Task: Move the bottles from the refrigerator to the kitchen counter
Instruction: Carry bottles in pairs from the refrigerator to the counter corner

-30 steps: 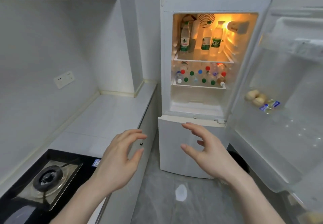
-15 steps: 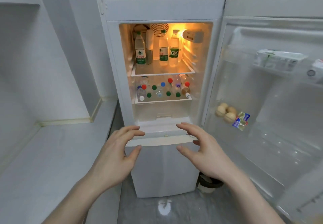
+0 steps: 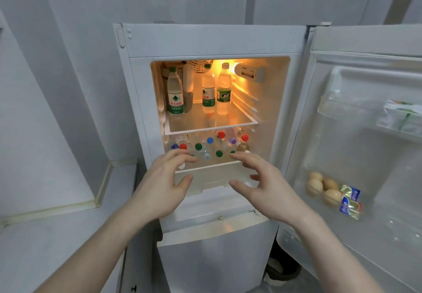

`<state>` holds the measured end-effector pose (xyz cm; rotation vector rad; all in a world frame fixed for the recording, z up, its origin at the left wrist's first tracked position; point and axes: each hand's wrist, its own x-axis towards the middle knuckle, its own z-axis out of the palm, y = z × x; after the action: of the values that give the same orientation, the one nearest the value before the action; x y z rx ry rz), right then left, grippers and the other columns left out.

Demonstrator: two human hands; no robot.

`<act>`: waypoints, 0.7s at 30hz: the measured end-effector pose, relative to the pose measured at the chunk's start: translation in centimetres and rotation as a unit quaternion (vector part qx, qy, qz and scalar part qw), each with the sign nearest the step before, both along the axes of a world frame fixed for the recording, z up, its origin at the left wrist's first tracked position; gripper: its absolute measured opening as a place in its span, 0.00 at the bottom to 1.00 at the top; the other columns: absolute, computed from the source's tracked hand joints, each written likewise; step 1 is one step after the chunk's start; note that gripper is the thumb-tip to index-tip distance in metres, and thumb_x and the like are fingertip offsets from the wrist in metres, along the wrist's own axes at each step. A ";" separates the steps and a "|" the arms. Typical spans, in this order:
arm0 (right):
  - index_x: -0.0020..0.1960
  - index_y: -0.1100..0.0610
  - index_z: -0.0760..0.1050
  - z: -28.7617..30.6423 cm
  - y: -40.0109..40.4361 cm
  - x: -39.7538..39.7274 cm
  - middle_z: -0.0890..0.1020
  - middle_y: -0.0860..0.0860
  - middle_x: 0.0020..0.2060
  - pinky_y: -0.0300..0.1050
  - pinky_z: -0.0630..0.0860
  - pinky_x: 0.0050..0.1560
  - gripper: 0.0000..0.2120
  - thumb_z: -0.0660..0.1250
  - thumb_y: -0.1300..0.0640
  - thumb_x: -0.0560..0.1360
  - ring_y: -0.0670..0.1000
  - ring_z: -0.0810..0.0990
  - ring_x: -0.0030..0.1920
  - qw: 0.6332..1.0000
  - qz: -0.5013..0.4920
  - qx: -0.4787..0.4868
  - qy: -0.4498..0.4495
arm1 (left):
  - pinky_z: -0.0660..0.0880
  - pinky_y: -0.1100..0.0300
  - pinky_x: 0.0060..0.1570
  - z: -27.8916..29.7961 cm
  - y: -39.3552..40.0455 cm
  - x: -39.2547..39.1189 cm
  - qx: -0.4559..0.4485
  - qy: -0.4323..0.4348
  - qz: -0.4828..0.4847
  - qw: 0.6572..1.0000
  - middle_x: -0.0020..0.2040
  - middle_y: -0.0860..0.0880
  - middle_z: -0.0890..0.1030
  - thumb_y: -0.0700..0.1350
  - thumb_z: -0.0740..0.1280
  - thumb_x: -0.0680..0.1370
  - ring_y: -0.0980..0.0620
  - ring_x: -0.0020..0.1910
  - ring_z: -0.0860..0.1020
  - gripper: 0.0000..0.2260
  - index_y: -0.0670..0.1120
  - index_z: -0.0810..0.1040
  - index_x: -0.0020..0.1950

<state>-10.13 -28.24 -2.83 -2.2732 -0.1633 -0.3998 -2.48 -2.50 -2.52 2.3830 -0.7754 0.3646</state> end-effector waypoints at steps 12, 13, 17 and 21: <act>0.71 0.40 0.73 2.9 -2.1 13.5 0.76 0.39 0.66 0.41 0.78 0.60 0.24 0.74 0.51 0.78 0.42 0.76 0.65 0.997 -0.029 0.057 -0.037 | 0.66 0.58 0.70 4.3 -5.1 12.4 0.013 0.007 0.017 1.000 0.73 0.57 0.66 0.46 0.70 0.79 0.55 0.72 0.68 0.21 0.54 0.73 0.71; 0.71 0.39 0.72 2.9 -2.3 14.9 0.75 0.40 0.68 0.43 0.79 0.61 0.25 0.74 0.51 0.77 0.43 0.76 0.66 0.997 -0.032 0.063 -0.035 | 0.64 0.57 0.71 4.8 -5.5 13.5 0.020 0.006 0.030 0.999 0.74 0.56 0.65 0.46 0.71 0.78 0.54 0.73 0.67 0.22 0.53 0.72 0.72; 0.75 0.40 0.68 3.5 -3.5 20.9 0.70 0.42 0.75 0.55 0.79 0.66 0.31 0.75 0.51 0.76 0.47 0.73 0.70 0.994 -0.049 0.088 -0.029 | 0.65 0.59 0.69 7.0 -7.6 19.4 0.039 -0.002 0.089 0.995 0.76 0.52 0.64 0.49 0.73 0.77 0.51 0.73 0.68 0.27 0.48 0.70 0.75; 0.78 0.46 0.64 3.8 -4.9 26.6 0.68 0.46 0.77 0.57 0.73 0.73 0.35 0.75 0.53 0.77 0.52 0.70 0.75 0.991 -0.064 0.115 -0.032 | 0.71 0.49 0.71 8.2 -9.4 25.4 0.067 0.007 0.162 0.984 0.76 0.46 0.64 0.50 0.75 0.74 0.44 0.73 0.68 0.32 0.48 0.66 0.75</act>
<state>16.45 -33.10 1.02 -2.0500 -0.0019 -0.5307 22.96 -11.92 5.71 2.6411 -0.4133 0.4380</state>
